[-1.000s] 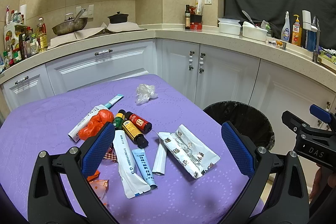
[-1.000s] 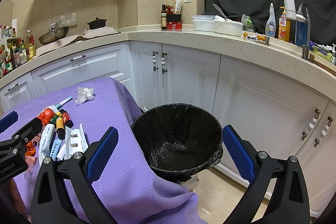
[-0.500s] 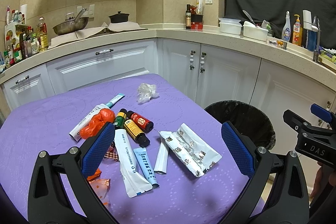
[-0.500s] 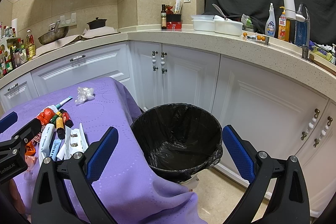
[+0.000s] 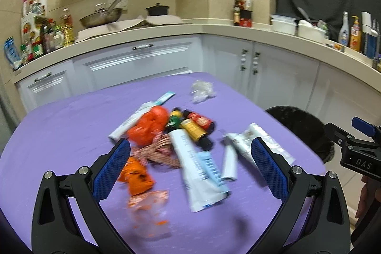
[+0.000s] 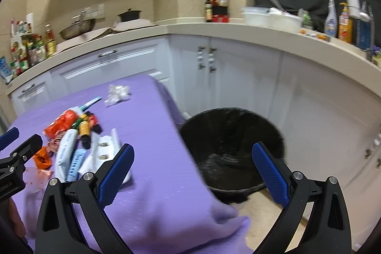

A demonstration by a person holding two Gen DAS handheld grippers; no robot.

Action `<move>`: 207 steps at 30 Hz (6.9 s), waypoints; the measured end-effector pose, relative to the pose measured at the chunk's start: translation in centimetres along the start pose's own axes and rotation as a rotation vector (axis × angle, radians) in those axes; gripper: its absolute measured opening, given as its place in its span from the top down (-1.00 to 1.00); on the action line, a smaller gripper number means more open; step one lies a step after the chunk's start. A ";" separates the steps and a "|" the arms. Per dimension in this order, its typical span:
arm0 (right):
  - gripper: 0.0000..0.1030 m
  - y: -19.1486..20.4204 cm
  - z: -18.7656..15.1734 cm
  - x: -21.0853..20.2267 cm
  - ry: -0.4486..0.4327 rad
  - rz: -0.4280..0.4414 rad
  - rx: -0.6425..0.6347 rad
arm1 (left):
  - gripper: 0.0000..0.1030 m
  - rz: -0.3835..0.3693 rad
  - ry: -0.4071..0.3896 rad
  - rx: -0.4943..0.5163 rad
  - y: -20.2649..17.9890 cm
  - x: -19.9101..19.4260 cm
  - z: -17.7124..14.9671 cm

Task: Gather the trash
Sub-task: 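Grasp the clear plastic wrapper with the left tool while the right tool grasps the white paper packet, then carry both held wrappers over the black bin and open both tools, then move both open tools back over the trash on the table, then grasp the thin white strip with the right tool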

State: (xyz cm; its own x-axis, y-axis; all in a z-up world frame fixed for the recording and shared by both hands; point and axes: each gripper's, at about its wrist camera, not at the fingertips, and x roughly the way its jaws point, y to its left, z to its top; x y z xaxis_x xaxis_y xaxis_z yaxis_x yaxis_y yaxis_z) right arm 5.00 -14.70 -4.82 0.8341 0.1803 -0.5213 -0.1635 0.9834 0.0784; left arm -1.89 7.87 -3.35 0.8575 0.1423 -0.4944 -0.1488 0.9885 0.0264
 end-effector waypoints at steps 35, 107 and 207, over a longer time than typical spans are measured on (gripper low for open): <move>0.24 4.8 -2.7 5.9 0.180 0.215 -0.074 | -0.01 0.011 0.165 -0.086 5.7 1.3 -6.2; 0.91 -6.3 0.8 2.1 -0.003 0.022 0.067 | 0.77 -0.214 -0.037 0.054 -4.9 1.3 2.4; 0.39 11.9 -3.2 7.2 0.163 0.250 -0.173 | -0.19 0.226 0.082 -0.162 12.1 0.9 -2.6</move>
State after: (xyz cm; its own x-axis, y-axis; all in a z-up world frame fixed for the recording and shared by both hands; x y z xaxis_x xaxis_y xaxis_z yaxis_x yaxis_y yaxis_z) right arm 7.39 -1.79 -10.42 0.6637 0.3964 -0.6344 -0.4511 0.8886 0.0833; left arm -4.20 19.84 -5.77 0.7519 0.3467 -0.5607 -0.4140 0.9102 0.0077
